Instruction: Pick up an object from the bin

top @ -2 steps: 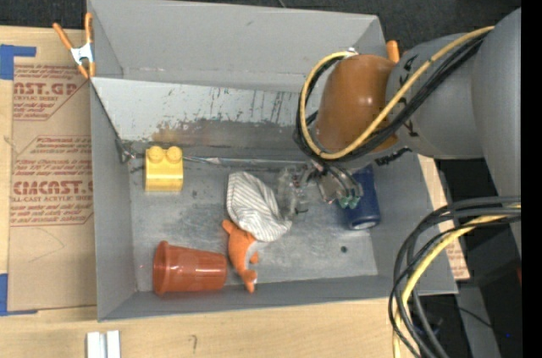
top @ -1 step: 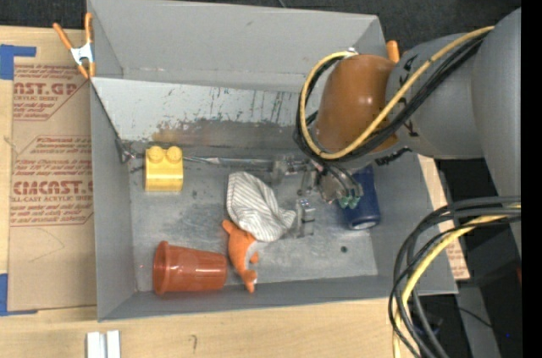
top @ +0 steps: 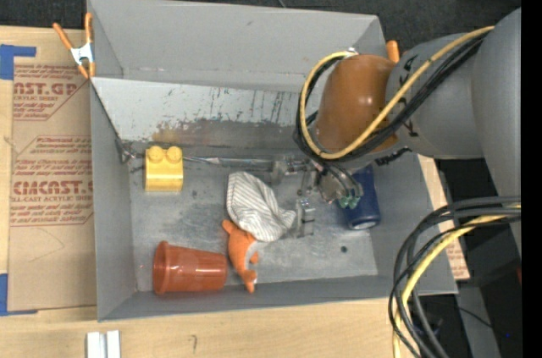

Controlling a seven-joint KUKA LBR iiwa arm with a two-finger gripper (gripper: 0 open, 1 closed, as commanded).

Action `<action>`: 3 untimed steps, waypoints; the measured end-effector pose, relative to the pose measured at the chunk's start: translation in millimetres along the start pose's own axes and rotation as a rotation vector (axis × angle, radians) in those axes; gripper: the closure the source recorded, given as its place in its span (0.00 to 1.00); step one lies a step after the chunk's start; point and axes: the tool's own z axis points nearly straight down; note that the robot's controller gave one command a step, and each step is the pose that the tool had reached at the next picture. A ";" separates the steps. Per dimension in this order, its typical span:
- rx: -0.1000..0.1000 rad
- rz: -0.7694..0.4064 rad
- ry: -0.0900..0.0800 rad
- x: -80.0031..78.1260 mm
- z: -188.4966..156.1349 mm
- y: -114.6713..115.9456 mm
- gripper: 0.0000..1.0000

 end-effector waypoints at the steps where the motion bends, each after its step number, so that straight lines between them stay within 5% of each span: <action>1: -0.001 0.025 0.000 -14.1 -13.5 -2.0 0.00; 2: 0.000 0.197 -0.004 8.5 1.7 2.5 0.00; 3: 0.001 -0.088 -0.002 2.2 19.3 18.3 1.00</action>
Offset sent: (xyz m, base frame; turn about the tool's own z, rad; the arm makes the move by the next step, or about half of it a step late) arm -0.0357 0.0028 -0.0202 0.3244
